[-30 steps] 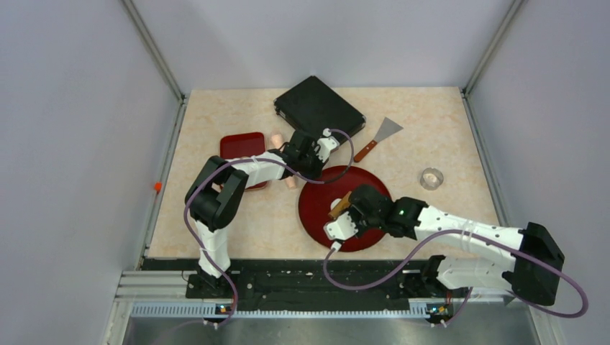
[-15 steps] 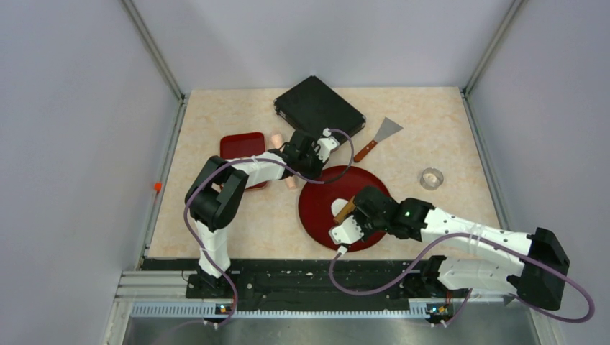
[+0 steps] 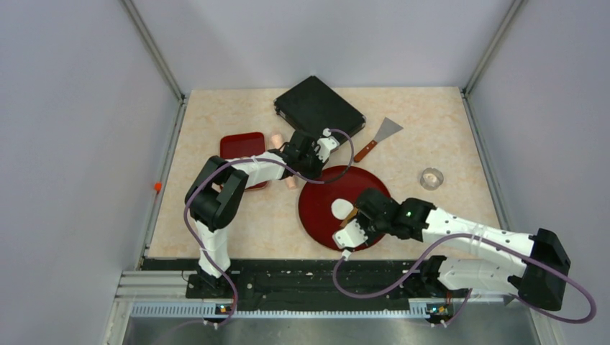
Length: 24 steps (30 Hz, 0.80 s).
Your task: Roll out the dumpling wrappers from the dough
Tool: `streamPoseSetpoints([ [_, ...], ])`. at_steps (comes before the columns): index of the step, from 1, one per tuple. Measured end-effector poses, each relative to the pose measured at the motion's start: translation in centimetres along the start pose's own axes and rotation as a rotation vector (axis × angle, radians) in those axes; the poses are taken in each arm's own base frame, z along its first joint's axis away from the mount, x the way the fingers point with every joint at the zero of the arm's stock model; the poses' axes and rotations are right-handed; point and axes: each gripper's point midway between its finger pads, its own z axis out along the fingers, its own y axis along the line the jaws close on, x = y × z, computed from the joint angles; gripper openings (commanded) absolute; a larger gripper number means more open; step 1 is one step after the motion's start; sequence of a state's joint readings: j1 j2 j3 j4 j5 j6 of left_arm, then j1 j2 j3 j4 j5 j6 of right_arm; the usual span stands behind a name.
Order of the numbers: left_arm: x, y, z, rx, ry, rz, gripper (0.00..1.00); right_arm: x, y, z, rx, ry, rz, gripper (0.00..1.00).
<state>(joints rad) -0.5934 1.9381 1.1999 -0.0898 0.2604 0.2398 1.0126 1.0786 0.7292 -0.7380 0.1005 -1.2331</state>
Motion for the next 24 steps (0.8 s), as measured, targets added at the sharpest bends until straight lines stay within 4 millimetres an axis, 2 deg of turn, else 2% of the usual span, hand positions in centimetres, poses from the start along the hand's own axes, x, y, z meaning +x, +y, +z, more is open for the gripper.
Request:
streamPoseSetpoints([
  [7, 0.0, 0.0, 0.0, 0.000, 0.000, -0.002, 0.00, -1.0, -0.3, -2.2, -0.068, -0.036, 0.065, 0.00],
  [11, 0.0, 0.0, 0.0, 0.000, 0.000, -0.001, 0.00, -2.6, -3.7, -4.6, -0.006, -0.090, 0.106, 0.00],
  [14, 0.0, 0.0, 0.0, 0.000, 0.000, -0.001, 0.00, -3.3, -6.1, -5.3, 0.063, -0.116, 0.118, 0.00],
  [18, 0.0, 0.0, 0.0, 0.000, 0.000, -0.001, 0.00, -3.0, -6.2, -3.6, 0.050, -0.083, 0.113, 0.00],
  [22, 0.0, 0.0, 0.0, 0.000, 0.000, -0.002, 0.00, -1.8, -3.6, -0.4, -0.030, -0.013, 0.097, 0.00],
  [24, 0.1, 0.0, 0.0, -0.003, 0.000, -0.001, 0.00, -1.5, -3.4, 0.1, -0.031, 0.011, 0.080, 0.00],
])
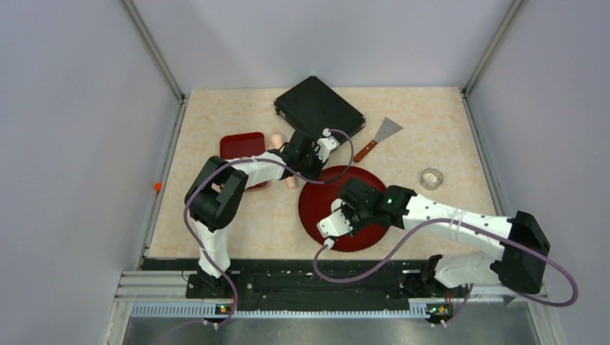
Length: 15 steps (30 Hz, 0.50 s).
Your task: Roll out the dumpling wrappers from the dough
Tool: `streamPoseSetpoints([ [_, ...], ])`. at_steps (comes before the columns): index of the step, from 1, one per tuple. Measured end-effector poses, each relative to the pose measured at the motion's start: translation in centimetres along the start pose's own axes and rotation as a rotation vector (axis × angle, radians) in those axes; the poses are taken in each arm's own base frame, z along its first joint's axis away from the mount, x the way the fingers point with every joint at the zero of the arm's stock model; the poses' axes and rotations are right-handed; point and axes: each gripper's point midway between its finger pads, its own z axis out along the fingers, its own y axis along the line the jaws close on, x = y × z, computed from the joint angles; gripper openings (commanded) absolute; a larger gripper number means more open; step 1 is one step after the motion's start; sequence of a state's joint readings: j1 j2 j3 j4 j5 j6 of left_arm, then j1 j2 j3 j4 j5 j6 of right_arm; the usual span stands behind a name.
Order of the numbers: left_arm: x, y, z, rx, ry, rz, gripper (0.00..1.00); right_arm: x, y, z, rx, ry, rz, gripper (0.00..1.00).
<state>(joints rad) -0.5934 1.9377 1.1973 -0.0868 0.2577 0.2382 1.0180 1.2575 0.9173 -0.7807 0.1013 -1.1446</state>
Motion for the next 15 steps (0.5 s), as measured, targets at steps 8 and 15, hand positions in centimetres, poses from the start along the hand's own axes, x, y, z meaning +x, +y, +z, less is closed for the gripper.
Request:
streamPoseSetpoints([
  [8, 0.0, 0.1, 0.0, -0.005, -0.002, 0.000, 0.00, -0.3, -1.3, 1.4, 0.054, 0.014, -0.009, 0.00],
  [15, 0.0, 0.1, -0.1, -0.006, -0.004, 0.001, 0.00, -0.4, -1.9, 2.0, 0.070, 0.017, -0.007, 0.00],
])
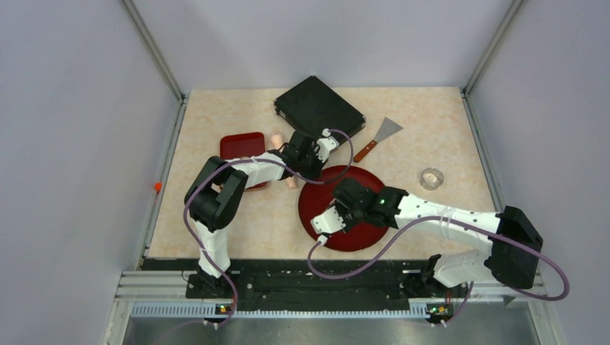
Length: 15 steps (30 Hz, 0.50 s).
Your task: Roll out the dumpling wrappers from the dough
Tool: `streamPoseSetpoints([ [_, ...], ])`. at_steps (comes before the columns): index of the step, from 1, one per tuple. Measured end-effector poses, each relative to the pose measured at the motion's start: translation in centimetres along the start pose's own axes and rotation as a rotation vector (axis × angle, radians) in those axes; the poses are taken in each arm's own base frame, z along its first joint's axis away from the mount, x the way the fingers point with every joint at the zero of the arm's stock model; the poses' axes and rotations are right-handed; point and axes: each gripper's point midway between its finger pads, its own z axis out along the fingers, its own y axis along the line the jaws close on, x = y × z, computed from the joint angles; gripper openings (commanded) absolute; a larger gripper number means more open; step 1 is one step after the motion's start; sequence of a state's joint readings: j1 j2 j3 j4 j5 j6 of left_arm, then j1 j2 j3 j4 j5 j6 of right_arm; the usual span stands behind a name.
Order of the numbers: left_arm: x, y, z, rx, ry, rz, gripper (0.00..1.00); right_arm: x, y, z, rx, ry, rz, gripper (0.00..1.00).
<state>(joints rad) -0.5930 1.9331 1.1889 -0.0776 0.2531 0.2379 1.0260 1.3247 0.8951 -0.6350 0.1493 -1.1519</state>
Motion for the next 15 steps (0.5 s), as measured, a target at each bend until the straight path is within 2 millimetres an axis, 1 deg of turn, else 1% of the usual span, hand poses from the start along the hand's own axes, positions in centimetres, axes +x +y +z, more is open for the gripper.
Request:
streamPoseSetpoints([
  [15, 0.0, 0.0, 0.0, 0.000, -0.001, 0.000, 0.00, 0.3, 1.2, -0.1, -0.020, -0.006, -0.010, 0.00],
])
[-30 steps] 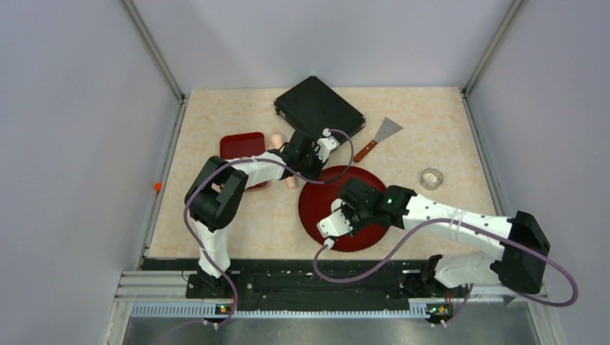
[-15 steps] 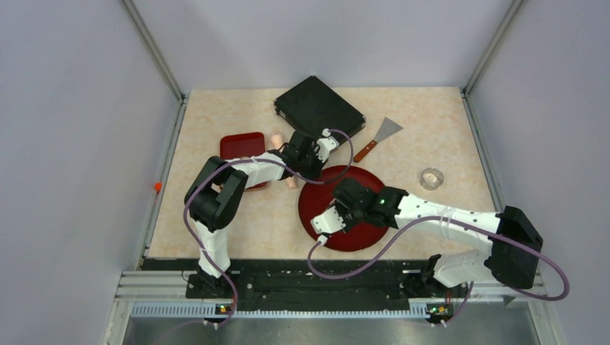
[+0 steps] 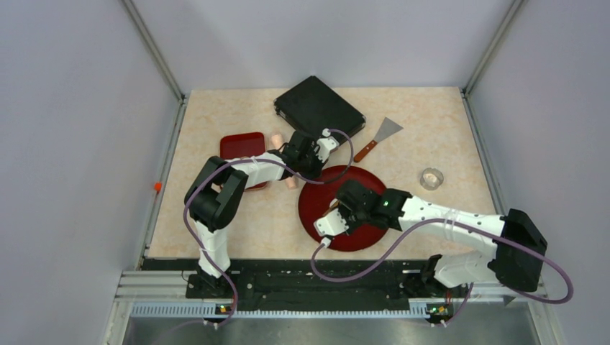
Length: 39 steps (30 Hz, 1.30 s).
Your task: Roll out the dumpling wrappers from the dough
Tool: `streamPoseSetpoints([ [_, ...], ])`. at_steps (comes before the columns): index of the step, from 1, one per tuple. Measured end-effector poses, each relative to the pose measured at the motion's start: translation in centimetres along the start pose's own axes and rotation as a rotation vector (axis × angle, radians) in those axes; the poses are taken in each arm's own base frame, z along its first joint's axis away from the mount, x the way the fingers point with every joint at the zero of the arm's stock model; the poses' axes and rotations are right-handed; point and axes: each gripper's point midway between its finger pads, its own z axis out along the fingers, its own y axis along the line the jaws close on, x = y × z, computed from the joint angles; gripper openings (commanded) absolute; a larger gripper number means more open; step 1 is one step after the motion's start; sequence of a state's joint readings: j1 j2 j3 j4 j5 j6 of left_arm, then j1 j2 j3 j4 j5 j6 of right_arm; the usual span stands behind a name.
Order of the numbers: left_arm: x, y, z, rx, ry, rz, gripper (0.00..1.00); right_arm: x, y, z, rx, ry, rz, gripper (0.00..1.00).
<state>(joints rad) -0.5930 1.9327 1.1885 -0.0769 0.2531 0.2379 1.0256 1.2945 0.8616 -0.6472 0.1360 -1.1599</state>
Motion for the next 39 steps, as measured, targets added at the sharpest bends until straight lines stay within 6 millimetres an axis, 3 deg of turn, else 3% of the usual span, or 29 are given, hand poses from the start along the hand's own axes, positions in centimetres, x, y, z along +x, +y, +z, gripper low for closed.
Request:
streamPoseSetpoints([
  [39, 0.0, 0.0, 0.0, 0.000, 0.000, -0.001, 0.00, -0.1, 2.0, -1.2, -0.036, -0.025, 0.038, 0.00],
])
